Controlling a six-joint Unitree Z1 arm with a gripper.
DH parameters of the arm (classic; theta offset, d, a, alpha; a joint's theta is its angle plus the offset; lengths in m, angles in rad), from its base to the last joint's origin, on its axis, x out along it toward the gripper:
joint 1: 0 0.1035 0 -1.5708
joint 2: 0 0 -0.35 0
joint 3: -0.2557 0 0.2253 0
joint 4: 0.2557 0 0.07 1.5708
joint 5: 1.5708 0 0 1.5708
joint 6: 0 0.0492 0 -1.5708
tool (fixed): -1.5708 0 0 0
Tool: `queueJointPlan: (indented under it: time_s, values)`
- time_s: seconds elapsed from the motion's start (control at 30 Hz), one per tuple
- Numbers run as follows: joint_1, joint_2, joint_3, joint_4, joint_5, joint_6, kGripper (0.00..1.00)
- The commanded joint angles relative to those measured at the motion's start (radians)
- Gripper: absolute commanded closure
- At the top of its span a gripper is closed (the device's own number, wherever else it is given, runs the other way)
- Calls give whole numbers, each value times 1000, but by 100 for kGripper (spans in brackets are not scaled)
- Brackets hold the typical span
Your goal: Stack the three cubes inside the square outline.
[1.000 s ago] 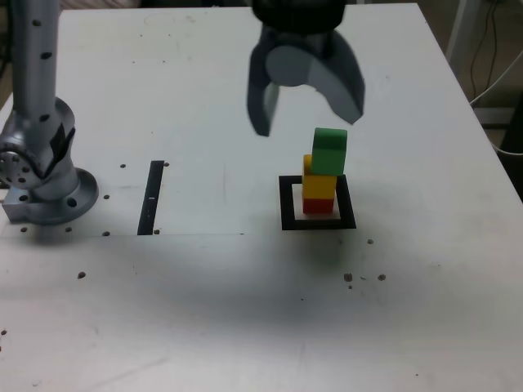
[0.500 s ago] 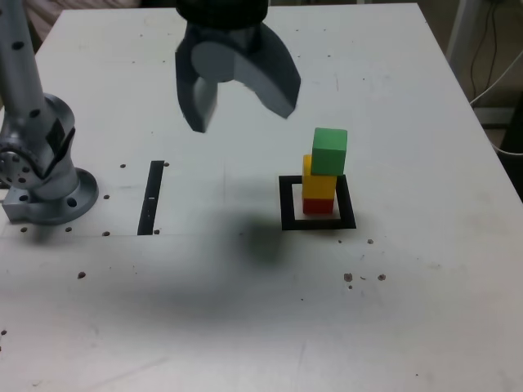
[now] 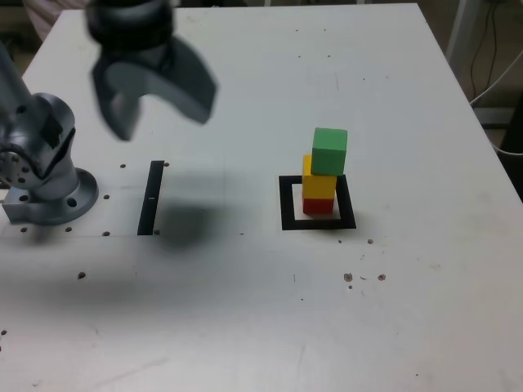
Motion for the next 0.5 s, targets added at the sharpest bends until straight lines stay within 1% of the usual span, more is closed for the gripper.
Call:
queueJointPlan:
  time_s: [0.0,0.2,0.47]
  values:
    - [-3,-25,31,-5,-5,-13,0]
    - [-3,-63,74,7,-1,-20,0]
    - [-13,-24,81,12,-8,-20,0]
